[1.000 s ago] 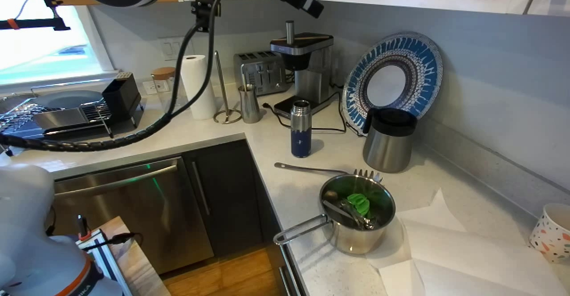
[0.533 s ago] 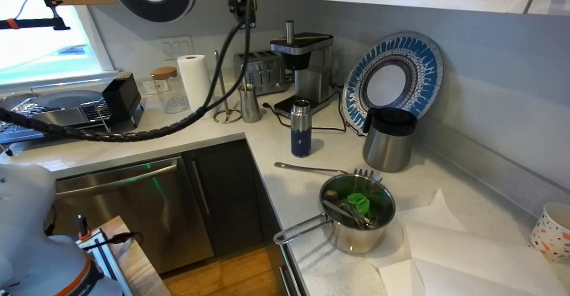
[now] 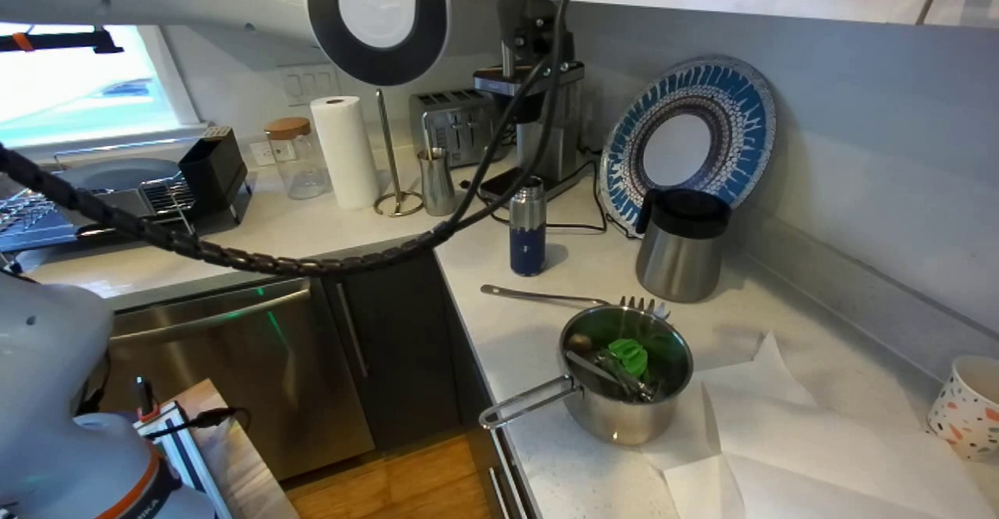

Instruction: Open the microwave door by pressing the bottom right button of the microwave

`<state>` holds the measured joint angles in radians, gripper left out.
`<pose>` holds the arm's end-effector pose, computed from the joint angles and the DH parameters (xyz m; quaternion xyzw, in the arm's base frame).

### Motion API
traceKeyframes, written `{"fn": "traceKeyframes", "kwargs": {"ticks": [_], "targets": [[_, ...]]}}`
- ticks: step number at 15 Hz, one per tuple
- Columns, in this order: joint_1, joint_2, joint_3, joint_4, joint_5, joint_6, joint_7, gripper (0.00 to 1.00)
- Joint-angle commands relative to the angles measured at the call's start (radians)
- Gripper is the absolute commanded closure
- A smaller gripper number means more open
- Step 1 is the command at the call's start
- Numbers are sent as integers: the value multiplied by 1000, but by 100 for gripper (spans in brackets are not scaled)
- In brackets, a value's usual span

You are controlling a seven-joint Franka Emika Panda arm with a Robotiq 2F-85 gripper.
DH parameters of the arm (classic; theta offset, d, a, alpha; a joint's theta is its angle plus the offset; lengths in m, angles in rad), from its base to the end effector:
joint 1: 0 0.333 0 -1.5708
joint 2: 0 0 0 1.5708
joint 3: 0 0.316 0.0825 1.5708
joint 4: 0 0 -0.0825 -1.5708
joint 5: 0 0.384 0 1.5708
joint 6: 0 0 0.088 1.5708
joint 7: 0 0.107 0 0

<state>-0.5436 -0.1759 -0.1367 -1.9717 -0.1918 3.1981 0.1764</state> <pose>0.4253 -0.3315 0.7199 0.7218 -0.2530 0.6103 0.2064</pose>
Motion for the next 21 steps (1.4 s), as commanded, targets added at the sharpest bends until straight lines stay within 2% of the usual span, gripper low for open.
{"fn": "traceKeyframes", "kwargs": {"ticks": [1, 2, 3, 10, 11, 16, 21], "targets": [[-94, 84, 36, 80, -50, 74, 35, 94], [-107, 99, 42, 93, -47, 90, 34, 99], [-125, 112, 50, 107, -47, 104, 32, 100], [-110, 171, 69, 158, -9, 156, 15, 100], [-4, 177, -15, 160, 67, 165, -66, 100], [107, 213, -87, 181, 143, 188, -112, 100], [154, 260, -124, 217, 182, 204, -128, 100]]}}
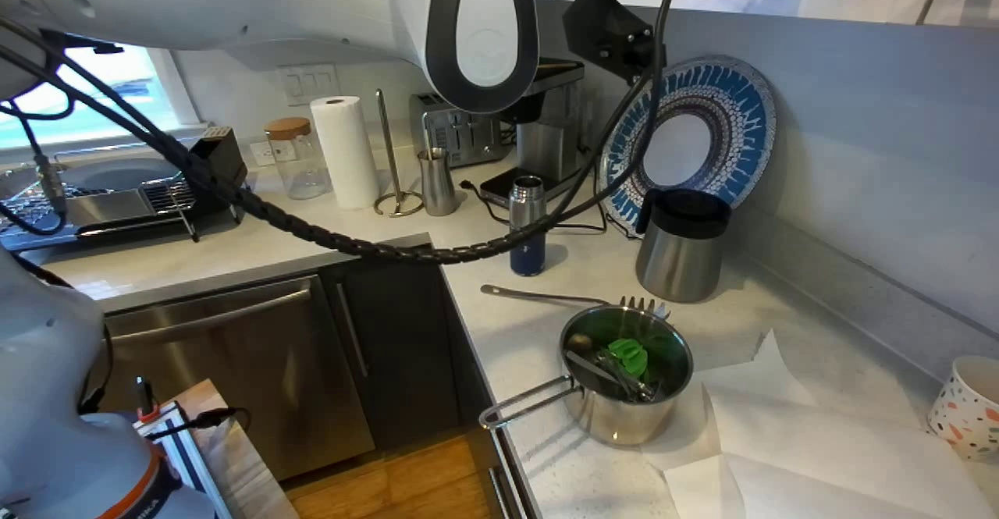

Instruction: Open the microwave door by pressing the bottom right button of the microwave

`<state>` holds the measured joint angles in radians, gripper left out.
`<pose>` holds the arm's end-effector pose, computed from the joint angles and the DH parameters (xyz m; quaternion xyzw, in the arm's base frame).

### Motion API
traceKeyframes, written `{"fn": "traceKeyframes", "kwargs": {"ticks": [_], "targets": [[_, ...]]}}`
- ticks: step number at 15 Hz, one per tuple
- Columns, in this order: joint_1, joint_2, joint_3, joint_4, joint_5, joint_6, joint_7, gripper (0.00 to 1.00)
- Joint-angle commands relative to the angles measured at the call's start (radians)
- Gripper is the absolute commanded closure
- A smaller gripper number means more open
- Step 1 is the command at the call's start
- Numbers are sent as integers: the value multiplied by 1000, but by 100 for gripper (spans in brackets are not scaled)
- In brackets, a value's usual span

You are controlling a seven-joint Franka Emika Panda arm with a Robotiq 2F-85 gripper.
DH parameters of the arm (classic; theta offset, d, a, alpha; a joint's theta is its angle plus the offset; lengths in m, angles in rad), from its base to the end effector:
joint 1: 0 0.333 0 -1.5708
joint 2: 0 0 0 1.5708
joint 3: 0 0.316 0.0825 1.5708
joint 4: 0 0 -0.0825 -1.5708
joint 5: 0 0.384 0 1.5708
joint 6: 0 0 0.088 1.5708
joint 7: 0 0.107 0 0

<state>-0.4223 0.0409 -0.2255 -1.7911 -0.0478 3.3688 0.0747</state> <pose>0.4815 -0.3533 0.7106 0.6804 -0.2317 0.6623 0.2114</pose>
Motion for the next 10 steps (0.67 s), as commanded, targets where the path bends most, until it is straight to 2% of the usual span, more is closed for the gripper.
{"fn": "traceKeyframes", "kwargs": {"ticks": [1, 10], "targets": [[35, 53, -40, 45, 42, 40, -26, 100], [44, 83, -54, 91, 75, 38, -17, 100]]}}
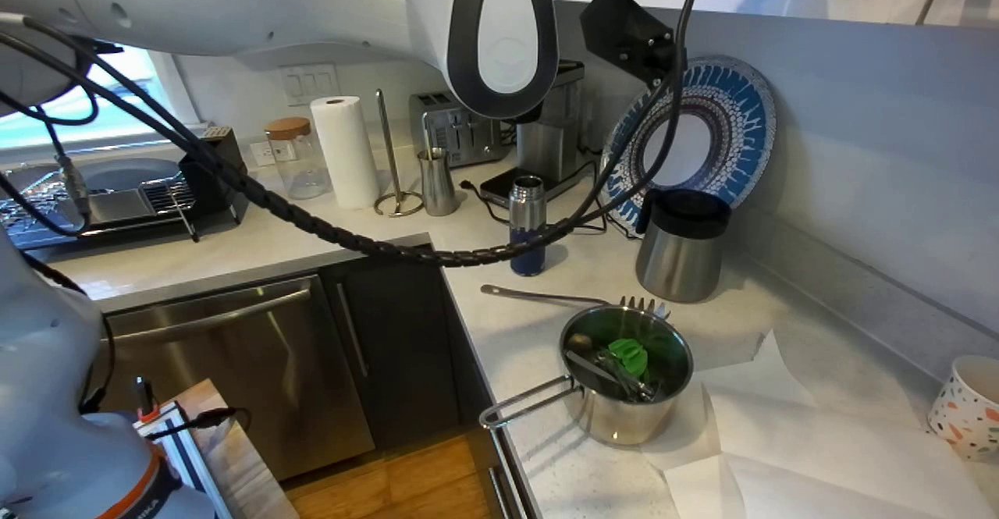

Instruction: Open the microwave door by pressing the bottom right button of the microwave

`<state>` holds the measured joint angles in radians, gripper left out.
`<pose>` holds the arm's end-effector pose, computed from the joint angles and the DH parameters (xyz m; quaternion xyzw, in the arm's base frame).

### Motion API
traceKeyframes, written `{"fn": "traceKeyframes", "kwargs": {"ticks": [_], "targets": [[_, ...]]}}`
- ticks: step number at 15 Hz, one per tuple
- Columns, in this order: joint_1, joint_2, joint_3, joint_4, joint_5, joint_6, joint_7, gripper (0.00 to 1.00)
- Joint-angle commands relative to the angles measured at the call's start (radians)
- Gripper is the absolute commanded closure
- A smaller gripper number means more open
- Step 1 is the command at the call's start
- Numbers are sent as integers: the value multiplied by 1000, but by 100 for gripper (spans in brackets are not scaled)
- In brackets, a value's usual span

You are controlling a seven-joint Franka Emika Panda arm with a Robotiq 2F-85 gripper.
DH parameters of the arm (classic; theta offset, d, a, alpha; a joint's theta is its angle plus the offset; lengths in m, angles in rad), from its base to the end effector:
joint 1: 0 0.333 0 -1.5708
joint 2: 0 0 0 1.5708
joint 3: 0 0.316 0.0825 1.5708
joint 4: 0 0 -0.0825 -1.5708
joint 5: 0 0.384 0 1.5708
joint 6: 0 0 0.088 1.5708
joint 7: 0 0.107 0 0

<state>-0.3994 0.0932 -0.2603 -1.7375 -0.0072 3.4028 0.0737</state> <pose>0.4881 -0.3653 0.7109 0.6629 -0.2417 0.6755 0.2141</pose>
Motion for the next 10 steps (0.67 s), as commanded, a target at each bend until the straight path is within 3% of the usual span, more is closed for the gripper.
{"fn": "traceKeyframes", "kwargs": {"ticks": [1, 10], "targets": [[20, 37, -20, 43, 35, 5, -18, 100], [10, 120, 4, 137, 10, -3, 5, 100]]}}
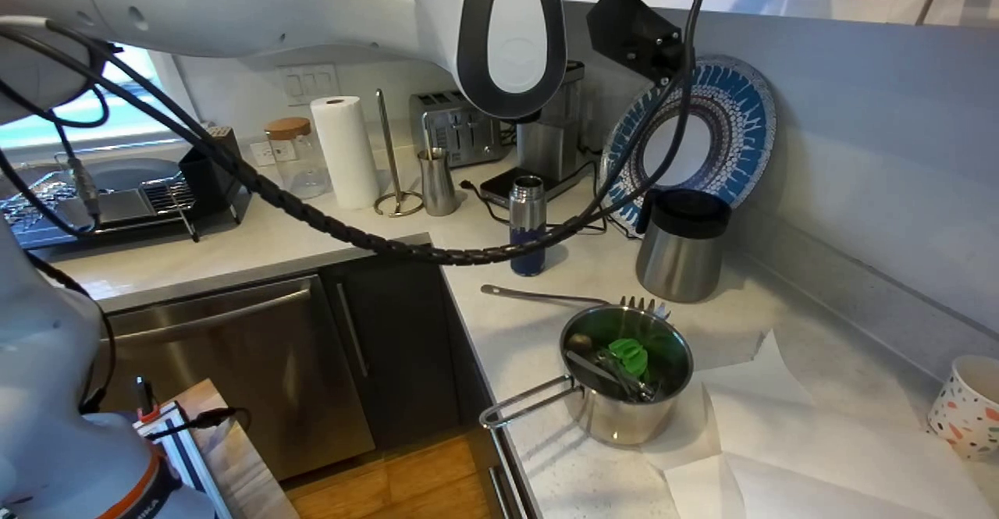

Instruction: Open the microwave door by pressing the bottom right button of the microwave

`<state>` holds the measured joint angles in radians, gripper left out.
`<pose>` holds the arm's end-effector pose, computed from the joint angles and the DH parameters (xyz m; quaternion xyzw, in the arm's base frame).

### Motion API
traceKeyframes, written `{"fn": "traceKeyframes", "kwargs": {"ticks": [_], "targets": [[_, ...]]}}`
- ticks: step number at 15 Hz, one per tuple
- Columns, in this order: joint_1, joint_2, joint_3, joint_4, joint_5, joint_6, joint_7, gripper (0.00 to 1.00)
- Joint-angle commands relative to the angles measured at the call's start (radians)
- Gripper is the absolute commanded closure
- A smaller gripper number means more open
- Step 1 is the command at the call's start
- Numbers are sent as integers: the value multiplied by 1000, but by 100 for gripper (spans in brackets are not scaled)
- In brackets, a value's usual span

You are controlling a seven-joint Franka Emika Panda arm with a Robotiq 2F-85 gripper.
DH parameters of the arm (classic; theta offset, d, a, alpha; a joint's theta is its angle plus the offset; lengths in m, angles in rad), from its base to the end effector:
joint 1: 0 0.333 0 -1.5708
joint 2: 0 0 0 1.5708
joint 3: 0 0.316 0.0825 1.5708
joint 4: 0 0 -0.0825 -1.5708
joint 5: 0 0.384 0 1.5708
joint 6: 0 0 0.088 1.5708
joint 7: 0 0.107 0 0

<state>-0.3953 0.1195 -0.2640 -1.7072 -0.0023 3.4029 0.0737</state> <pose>0.4957 -0.3675 0.7104 0.6614 -0.2403 0.6770 0.2155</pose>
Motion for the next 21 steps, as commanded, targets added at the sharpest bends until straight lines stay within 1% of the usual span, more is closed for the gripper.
{"fn": "traceKeyframes", "kwargs": {"ticks": [1, 4, 7, 9, 10, 11, 12, 13, 15, 17, 19, 21], "targets": [[3, 112, 10, 130, 3, -6, 7, 100], [1, 126, 15, 151, -2, -18, 8, 100], [-19, 54, 48, 87, -53, -66, 6, 100], [-49, -17, 96, 29, -93, -115, 7, 100], [-72, -63, 141, -9, -108, -156, 1, 100], [-79, -91, 159, -25, -99, -191, -23, 100], [-83, -117, 156, -34, -76, -247, -49, 100], [-88, -138, 176, -48, -28, -282, -86, 100], [-88, -183, 153, -50, 21, -365, -145, 100], [-66, -229, 148, -53, 114, -466, -245, 100], [-51, -263, 127, -51, 210, -530, -337, 100], [-53, -297, 114, -52, 256, -593, -394, 100]]}}
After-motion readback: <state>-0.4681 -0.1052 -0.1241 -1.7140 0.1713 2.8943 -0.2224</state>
